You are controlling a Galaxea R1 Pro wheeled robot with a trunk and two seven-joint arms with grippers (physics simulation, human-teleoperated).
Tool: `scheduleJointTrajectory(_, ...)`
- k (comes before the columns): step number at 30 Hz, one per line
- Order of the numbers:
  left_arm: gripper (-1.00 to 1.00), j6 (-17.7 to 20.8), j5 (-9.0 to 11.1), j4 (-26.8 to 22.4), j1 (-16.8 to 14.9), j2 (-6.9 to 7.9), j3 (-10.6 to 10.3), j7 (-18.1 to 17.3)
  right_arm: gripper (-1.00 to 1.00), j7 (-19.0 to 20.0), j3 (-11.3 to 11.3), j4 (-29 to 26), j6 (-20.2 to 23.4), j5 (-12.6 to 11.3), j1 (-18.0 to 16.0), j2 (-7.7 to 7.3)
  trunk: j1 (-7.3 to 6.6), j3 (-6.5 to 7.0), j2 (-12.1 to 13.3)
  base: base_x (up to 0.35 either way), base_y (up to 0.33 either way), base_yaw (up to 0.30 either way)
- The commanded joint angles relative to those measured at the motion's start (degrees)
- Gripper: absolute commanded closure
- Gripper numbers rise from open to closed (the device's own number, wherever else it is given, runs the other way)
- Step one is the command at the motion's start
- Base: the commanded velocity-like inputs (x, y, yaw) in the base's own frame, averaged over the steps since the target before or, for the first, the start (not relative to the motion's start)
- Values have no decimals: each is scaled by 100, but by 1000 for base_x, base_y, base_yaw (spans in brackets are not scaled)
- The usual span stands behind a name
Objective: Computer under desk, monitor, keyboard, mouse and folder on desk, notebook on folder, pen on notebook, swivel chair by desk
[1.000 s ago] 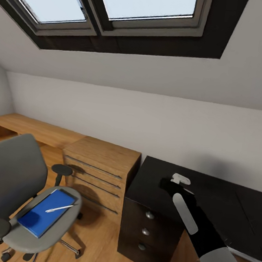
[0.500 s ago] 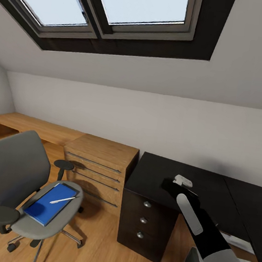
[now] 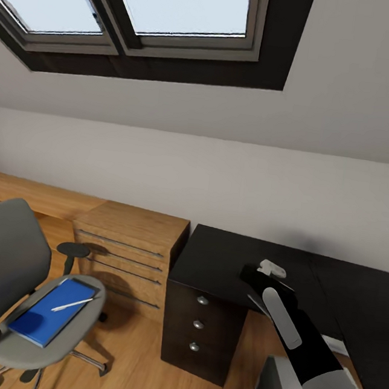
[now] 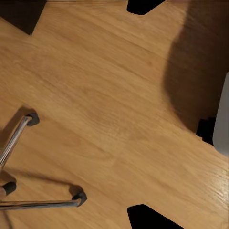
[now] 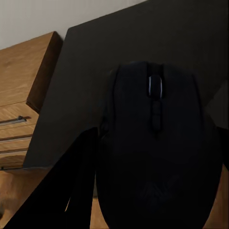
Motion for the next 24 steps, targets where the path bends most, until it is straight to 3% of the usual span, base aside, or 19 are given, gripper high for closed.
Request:
scheduleJointTrajectory(1,-100,32,45,-16,4,-3,4,16,100,-43,19,-6,0,-53,-7,-4,1,-2,-5,0,0,-263)
scheduleJointTrajectory(10,-100,31,46,-11,4,3,4,12,100,-41,26,17,-17,-51,-7,2,1,34,-5,0,15,-265)
scheduleJointTrajectory(18,-100,31,44,-10,4,-4,3,11,100,-34,24,21,-22,-51,-7,5,1,63,-5,0,232,-268)
scheduleJointTrajectory(24,-100,31,42,-6,4,-3,3,11,100,-41,21,19,-20,-52,-7,-2,1,84,-5,0,44,-270)
